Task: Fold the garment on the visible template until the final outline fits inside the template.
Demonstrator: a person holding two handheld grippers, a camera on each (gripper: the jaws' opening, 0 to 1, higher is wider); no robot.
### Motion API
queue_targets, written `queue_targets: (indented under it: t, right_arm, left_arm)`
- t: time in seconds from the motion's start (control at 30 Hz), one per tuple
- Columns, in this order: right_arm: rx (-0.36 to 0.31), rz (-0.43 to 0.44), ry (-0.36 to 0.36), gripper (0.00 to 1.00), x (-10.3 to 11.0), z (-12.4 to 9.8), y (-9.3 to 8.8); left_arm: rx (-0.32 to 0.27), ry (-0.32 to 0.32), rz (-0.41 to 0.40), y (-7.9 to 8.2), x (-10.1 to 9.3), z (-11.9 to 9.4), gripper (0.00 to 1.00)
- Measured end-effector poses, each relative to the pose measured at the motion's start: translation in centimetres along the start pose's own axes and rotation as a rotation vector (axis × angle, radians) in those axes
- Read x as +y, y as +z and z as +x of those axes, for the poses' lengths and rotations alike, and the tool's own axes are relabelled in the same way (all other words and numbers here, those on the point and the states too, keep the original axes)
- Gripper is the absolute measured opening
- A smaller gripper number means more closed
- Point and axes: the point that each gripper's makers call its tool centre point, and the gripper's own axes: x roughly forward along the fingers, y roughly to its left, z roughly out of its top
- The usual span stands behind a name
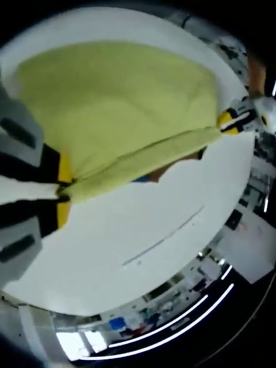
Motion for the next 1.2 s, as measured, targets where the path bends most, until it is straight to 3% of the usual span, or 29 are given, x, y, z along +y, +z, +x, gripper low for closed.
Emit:
queue_targets:
  t: [0.1,0.27,0.43,0.63,0.77,0.87,1.0,1.1,1.2]
  right_arm:
    - [0.001,0.008,-0.004,0.01,0.0,0.0,0.0]
    - [-0.008,0.029,-0.023,0.00,-0.5,-0.3,0.2]
    - [-0.029,0.059,-0.036,0.00,-1.0,-0.8,0.5]
    - [-0.073,0.154,-0.087,0.00,-2.3,-0.9,1.3]
    - [-0.098,0.218,-0.098,0.00,-3.0,-1.2,1.5]
    - [-0.096,0.233,-0.103,0.05,-2.9,-1.6,1.4]
    - [-0.124,0.345,-0.122,0.04,-3.5,-1.7,1.3]
    - [-0.115,0.326,-0.129,0.07,-3.7,-1.5,1.4]
    - [-0.107,0.325,-0.117,0.10,-3.3,-1.4,1.3]
  left_arm:
    - [0.005,-0.002,0.015,0.1,-0.5,0.3,0.00]
    - [0.024,0.024,0.055,0.2,0.0,0.0,0.00]
    - [-0.022,0.086,0.033,1.4,1.6,-0.8,0.00]
    - [-0.077,0.115,-0.072,2.3,2.9,-1.3,0.00]
    - [-0.056,0.169,-0.129,1.7,3.9,-1.5,0.00]
    - [-0.048,0.176,-0.213,1.1,3.9,-1.8,0.09]
    - [-0.079,0.175,-0.304,0.8,4.3,-2.1,0.20]
    - [-0.068,0.167,-0.287,0.6,4.1,-2.1,0.20]
    - [-0.036,0.148,-0.175,0.4,3.4,-2.2,0.22]
